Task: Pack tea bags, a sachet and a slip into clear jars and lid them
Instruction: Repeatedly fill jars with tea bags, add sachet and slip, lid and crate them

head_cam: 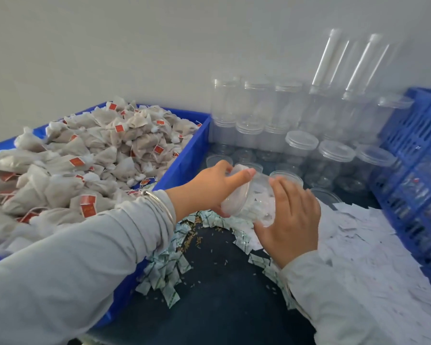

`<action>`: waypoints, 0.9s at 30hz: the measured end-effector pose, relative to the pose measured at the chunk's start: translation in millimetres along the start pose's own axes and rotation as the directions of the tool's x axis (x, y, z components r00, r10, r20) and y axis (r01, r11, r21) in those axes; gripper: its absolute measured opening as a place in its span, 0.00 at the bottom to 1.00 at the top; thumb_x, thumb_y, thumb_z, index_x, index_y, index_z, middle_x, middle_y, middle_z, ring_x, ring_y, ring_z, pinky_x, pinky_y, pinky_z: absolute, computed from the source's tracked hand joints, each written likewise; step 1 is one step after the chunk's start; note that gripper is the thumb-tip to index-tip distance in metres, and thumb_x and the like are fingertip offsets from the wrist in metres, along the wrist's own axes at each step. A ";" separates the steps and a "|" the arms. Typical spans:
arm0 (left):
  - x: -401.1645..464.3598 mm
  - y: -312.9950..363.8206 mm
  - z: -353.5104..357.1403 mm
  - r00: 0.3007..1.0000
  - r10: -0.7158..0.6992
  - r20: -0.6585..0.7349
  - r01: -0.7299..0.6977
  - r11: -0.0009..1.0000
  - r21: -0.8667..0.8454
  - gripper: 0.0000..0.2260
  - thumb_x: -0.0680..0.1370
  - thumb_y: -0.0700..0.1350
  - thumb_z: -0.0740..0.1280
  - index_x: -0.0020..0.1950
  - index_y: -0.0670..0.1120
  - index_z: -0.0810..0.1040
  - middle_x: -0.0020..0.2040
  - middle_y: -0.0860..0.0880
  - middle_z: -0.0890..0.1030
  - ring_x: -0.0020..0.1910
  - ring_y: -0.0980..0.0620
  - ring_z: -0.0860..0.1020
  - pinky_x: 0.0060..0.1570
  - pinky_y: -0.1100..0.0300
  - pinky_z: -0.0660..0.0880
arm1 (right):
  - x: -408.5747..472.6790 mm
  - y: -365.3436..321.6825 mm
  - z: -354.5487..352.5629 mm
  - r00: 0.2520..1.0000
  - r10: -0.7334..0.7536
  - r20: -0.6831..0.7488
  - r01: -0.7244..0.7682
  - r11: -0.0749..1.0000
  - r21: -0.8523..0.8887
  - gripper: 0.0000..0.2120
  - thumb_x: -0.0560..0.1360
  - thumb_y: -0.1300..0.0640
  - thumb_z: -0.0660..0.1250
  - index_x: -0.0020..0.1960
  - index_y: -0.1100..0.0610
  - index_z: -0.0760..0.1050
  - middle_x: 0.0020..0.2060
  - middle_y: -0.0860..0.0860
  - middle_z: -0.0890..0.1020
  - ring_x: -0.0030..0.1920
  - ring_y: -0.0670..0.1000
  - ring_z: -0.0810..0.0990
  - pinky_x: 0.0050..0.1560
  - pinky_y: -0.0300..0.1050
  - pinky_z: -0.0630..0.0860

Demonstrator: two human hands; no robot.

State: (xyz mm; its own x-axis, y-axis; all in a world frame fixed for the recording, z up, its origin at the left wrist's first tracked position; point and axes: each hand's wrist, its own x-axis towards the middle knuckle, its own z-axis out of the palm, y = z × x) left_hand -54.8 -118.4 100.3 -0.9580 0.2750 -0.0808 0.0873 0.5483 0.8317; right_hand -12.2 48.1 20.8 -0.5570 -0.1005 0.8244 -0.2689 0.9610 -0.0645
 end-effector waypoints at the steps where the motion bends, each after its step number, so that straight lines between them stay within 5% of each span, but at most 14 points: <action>1: -0.3 0.3 1.1 0.999 -0.041 0.024 0.043 0.997 -0.064 0.27 0.74 0.65 0.60 0.62 0.46 0.68 0.49 0.50 0.72 0.39 0.47 0.78 0.35 0.50 0.82 | -3.2 0.2 0.5 1.000 0.000 -0.017 0.000 1.000 -0.014 0.43 0.53 0.57 0.79 0.65 0.59 0.67 0.59 0.58 0.78 0.61 0.56 0.70 0.63 0.60 0.65; 7: 2.5 -0.3 4.5 0.951 -0.233 0.205 0.283 0.921 -0.268 0.30 0.75 0.66 0.59 0.71 0.50 0.63 0.57 0.44 0.69 0.34 0.43 0.80 0.30 0.60 0.78 | -16.0 0.0 9.8 0.994 -0.016 -0.110 0.002 0.993 -0.121 0.34 0.61 0.58 0.74 0.64 0.57 0.67 0.60 0.58 0.79 0.63 0.57 0.70 0.66 0.61 0.58; 10: 3.6 -0.8 5.3 0.915 -0.300 0.271 0.385 0.852 -0.356 0.28 0.75 0.67 0.59 0.64 0.48 0.64 0.52 0.42 0.71 0.28 0.43 0.80 0.24 0.64 0.74 | -17.7 -0.3 12.9 0.990 -0.003 -0.140 -0.014 0.993 -0.119 0.34 0.60 0.63 0.76 0.63 0.56 0.67 0.59 0.58 0.79 0.64 0.57 0.69 0.69 0.60 0.54; 13: 5.9 -1.6 1.6 0.861 -0.357 0.362 0.492 0.764 -0.417 0.31 0.74 0.67 0.59 0.64 0.43 0.66 0.49 0.40 0.72 0.32 0.43 0.78 0.22 0.63 0.74 | -16.1 -1.8 16.8 0.988 0.017 -0.151 -0.032 0.995 -0.095 0.35 0.60 0.65 0.76 0.64 0.57 0.67 0.59 0.59 0.79 0.64 0.57 0.68 0.70 0.60 0.52; 16: 8.0 -6.6 -16.3 0.799 -0.381 0.465 0.591 0.640 -0.491 0.33 0.73 0.70 0.54 0.52 0.38 0.70 0.39 0.40 0.74 0.26 0.46 0.77 0.20 0.65 0.73 | -15.0 16.1 12.6 0.950 0.284 -0.133 -0.287 0.958 -0.009 0.39 0.62 0.62 0.76 0.69 0.60 0.63 0.63 0.61 0.73 0.66 0.58 0.64 0.70 0.61 0.52; 20: 18.1 -18.0 -38.6 0.880 -0.361 0.308 0.473 0.612 -0.634 0.33 0.74 0.70 0.53 0.50 0.39 0.70 0.42 0.39 0.74 0.29 0.47 0.77 0.26 0.61 0.74 | -14.2 48.2 4.8 0.798 0.601 -0.036 -0.591 0.794 0.143 0.47 0.60 0.61 0.80 0.73 0.60 0.60 0.68 0.62 0.68 0.69 0.60 0.62 0.69 0.66 0.57; 24: 27.9 -19.5 -33.7 0.928 -0.347 0.138 0.341 0.635 -0.693 0.27 0.77 0.64 0.59 0.56 0.39 0.71 0.42 0.43 0.74 0.35 0.50 0.73 0.31 0.61 0.72 | -16.7 37.2 10.6 0.838 0.546 -0.026 -0.530 0.824 0.201 0.47 0.59 0.63 0.80 0.72 0.60 0.60 0.67 0.61 0.69 0.67 0.55 0.61 0.69 0.62 0.58; 27: 31.1 -20.2 -30.5 0.949 -0.304 0.088 0.266 0.616 -0.741 0.20 0.81 0.44 0.61 0.70 0.38 0.64 0.64 0.35 0.71 0.52 0.43 0.78 0.50 0.55 0.77 | -18.6 23.7 13.1 0.873 0.488 0.003 -0.472 0.843 0.259 0.48 0.57 0.60 0.82 0.71 0.62 0.61 0.65 0.62 0.70 0.66 0.54 0.61 0.67 0.60 0.60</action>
State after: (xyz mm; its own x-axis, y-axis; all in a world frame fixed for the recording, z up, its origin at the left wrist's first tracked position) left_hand -94.7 -145.0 97.7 -0.9115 0.1635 -0.3774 -0.4033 -0.1747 0.8983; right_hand -18.5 69.4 -3.4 -0.6197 0.3803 0.6866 -0.1674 0.7906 -0.5890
